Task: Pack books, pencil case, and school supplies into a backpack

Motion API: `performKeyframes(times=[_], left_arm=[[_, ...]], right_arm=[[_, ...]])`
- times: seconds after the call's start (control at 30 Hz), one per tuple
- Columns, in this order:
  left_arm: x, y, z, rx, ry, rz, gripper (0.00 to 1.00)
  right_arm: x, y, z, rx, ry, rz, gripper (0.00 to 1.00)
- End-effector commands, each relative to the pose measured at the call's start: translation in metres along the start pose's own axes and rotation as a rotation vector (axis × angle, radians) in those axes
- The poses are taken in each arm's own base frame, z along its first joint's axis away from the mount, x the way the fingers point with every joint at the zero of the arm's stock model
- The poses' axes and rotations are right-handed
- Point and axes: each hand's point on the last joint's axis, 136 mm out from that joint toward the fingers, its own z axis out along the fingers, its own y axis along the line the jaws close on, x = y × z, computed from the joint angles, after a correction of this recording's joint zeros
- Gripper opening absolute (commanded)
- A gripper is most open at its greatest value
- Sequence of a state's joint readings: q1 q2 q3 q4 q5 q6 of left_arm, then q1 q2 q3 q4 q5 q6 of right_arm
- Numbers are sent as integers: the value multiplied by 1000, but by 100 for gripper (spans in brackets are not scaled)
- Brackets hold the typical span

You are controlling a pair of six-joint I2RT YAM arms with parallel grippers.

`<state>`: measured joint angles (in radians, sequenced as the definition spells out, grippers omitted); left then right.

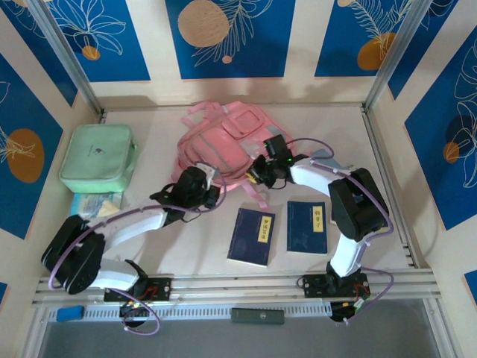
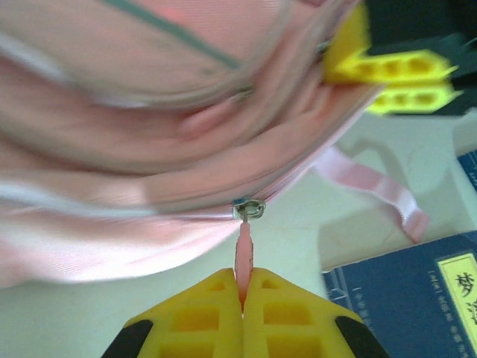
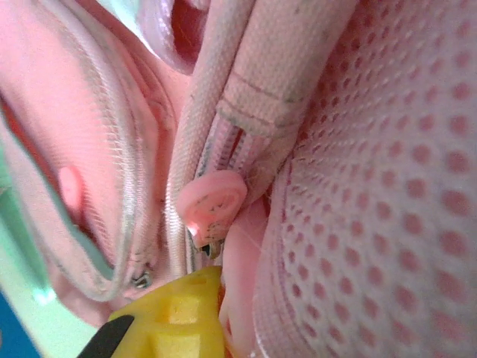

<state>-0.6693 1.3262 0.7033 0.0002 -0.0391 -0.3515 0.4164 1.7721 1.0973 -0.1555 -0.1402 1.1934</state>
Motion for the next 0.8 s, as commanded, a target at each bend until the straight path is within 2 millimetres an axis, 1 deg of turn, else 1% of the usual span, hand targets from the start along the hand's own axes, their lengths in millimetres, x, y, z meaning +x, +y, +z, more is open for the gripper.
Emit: performKeyframes(times=[0.0, 0.03, 0.1, 0.13, 0.17, 0.2, 0.23, 0.3, 0.37, 0.4, 0.47, 0.5, 0.57, 0.67, 0.7, 0.77], left_arm=[[24, 32, -9, -96, 88, -16, 0], [21, 27, -9, -69, 82, -3, 0], [10, 6, -10, 52, 37, 6, 0], [4, -4, -10, 107, 16, -10, 0], [-2, -12, -10, 142, 1, -25, 0], [-5, -14, -8, 152, -1, -35, 0], [-8, -15, -6, 150, 2, -50, 0], [-11, -16, -2, 146, 2, -67, 0], [-16, -15, -1, 139, -19, -95, 0], [-18, -16, -1, 142, -28, -102, 0], [-22, -17, -2, 137, -48, -111, 0], [-22, -16, -2, 131, -47, -106, 0], [-22, -12, -4, 101, -47, -103, 0], [-22, -13, -6, 108, -52, -97, 0], [-21, -13, -6, 111, -46, -96, 0], [-20, -16, -6, 126, -30, -80, 0]], right_arm=[[-43, 30, -36, -149, -35, -140, 0], [-48, 32, -38, -145, -38, -152, 0], [-49, 39, -31, -150, -22, -193, 0], [-49, 39, -28, -128, -15, -197, 4], [-52, 37, -26, -103, -10, -183, 11], [-53, 35, -27, -92, -2, -166, 19], [-53, 34, -30, -94, 0, -154, 31], [-48, 30, -40, -73, -13, -147, 51], [-36, 17, -51, -2, -27, -127, 66], [-28, 11, -55, 21, -22, -102, 72], [-5, 1, -55, 30, 10, -39, 82], [5, -4, -52, 28, 29, 5, 84], [27, -4, -45, 16, 63, 67, 88], [50, 7, -29, 4, 83, 121, 89], [54, 12, -23, 0, 87, 127, 88], [57, 23, -7, -24, 121, 157, 83]])
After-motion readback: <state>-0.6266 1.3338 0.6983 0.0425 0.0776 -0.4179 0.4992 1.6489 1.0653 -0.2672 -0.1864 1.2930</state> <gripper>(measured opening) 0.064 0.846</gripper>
